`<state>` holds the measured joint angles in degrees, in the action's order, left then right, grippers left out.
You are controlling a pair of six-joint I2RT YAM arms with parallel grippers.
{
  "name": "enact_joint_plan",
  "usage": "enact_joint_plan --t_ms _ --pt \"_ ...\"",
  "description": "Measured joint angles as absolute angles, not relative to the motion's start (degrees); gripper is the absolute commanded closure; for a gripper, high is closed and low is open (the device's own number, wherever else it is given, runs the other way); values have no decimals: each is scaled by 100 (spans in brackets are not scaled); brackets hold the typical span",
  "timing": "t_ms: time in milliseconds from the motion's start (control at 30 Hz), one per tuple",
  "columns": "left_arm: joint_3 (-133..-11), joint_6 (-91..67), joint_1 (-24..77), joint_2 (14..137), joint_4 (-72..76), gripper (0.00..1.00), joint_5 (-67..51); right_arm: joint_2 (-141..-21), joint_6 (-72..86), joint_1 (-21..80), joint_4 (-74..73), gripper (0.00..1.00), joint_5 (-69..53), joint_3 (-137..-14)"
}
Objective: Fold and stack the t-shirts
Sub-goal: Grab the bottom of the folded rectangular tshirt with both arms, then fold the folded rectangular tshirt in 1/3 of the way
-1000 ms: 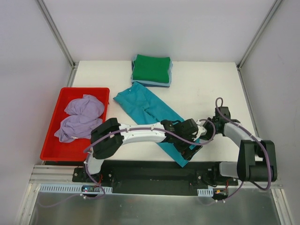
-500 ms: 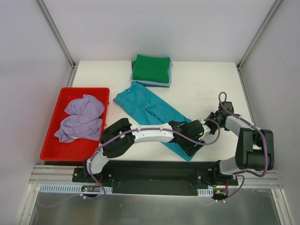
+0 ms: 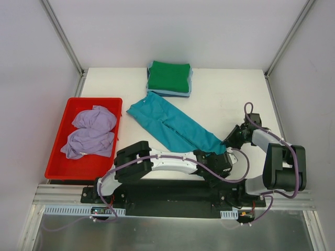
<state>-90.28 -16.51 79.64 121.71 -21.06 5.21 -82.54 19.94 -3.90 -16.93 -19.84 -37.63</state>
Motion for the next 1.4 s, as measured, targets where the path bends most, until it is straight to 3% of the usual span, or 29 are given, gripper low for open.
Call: enact_joint_plan --t_ms 233,367,600,833,1067,1200,1400 --pt "-9181 -1616 7915 12313 -2189 64 672 -8202 1942 -399 -1695 77 -1933 -3758" --pt "-9290 -1581 7907 12398 -2187 100 733 -8156 1925 -429 -1717 81 -1859 -3758" --pt "-9360 -1557 7915 12442 -2180 100 751 -8084 1881 -458 -1780 99 -1798 -3758" --pt "-9135 -1747 7850 12073 -2165 100 631 -7282 1841 -349 -2016 99 -1831 -3780" --pt "-7852 -2224 7102 10453 -1793 100 301 -6873 1859 561 -2388 99 -1540 -4421" --pt "-7028 -2449 6410 9673 -1535 100 193 -6995 1979 1096 -2305 99 -1304 -4873" --pt "-6086 -2652 5802 8921 -1404 100 204 -8125 2171 1887 -2180 98 -888 -6018"
